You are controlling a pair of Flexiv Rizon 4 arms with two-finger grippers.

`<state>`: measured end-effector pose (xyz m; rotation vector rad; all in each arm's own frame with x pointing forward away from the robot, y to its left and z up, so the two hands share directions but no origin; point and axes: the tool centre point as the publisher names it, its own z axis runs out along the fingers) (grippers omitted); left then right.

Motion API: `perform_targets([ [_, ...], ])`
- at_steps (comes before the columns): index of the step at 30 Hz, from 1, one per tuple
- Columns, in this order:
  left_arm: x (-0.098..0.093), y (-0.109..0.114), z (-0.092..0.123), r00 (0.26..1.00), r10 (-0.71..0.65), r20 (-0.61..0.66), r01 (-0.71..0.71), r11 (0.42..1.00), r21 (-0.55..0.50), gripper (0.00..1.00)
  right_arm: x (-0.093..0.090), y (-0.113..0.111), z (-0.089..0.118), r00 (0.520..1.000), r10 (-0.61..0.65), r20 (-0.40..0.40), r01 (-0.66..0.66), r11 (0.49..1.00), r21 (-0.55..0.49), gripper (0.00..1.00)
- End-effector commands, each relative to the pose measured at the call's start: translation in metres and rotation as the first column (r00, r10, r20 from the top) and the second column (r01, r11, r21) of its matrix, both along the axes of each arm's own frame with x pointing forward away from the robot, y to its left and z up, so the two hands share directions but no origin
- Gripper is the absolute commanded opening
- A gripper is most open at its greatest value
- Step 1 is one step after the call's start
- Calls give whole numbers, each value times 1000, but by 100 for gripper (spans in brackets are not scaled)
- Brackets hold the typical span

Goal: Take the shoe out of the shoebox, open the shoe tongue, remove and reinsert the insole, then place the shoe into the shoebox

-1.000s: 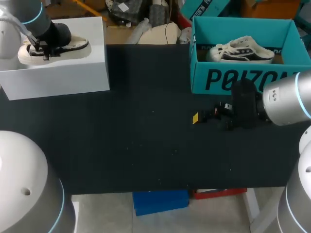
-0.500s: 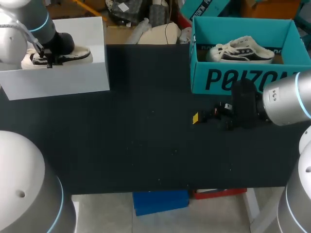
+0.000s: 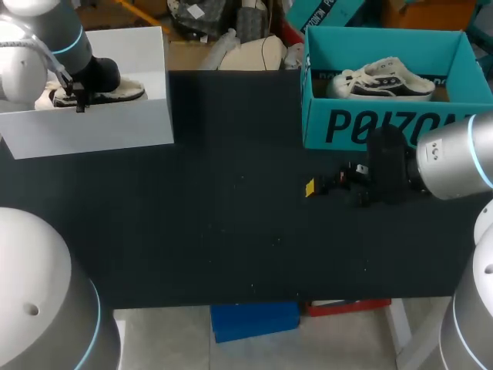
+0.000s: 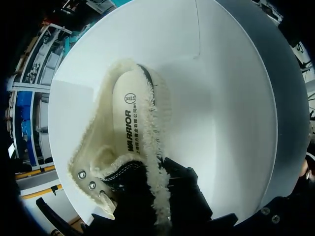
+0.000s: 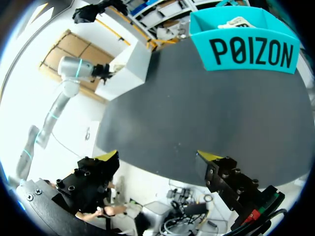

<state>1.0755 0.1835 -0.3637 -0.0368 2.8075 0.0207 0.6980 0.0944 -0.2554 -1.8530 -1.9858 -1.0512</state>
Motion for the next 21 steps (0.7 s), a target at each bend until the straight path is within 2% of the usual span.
perform_targets([
  [1,-1,0,1,1000,1,-6,-1,1000,4,5,0,1,0,1000,-1,0,1,1000,-2,100],
  [3,-2,0,1,1000,4,-9,-4,1000,5,14,0,1,0,1000,-1,0,1,1000,-2,100],
  [9,-2,-1,10,1000,2,-10,-2,1000,0,32,0,1,0,1000,-1,0,1,1000,-2,100],
  [16,2,-4,35,1000,-8,16,7,1000,8,29,0,1,0,1000,-1,0,1,1000,-2,100],
  [19,5,-8,51,999,-15,29,14,999,37,31,0,1,0,1000,-1,0,1,1000,-2,100],
  [21,4,-11,64,1000,-24,8,23,999,44,38,0,1,0,1000,-1,0,1,1000,-2,100],
])
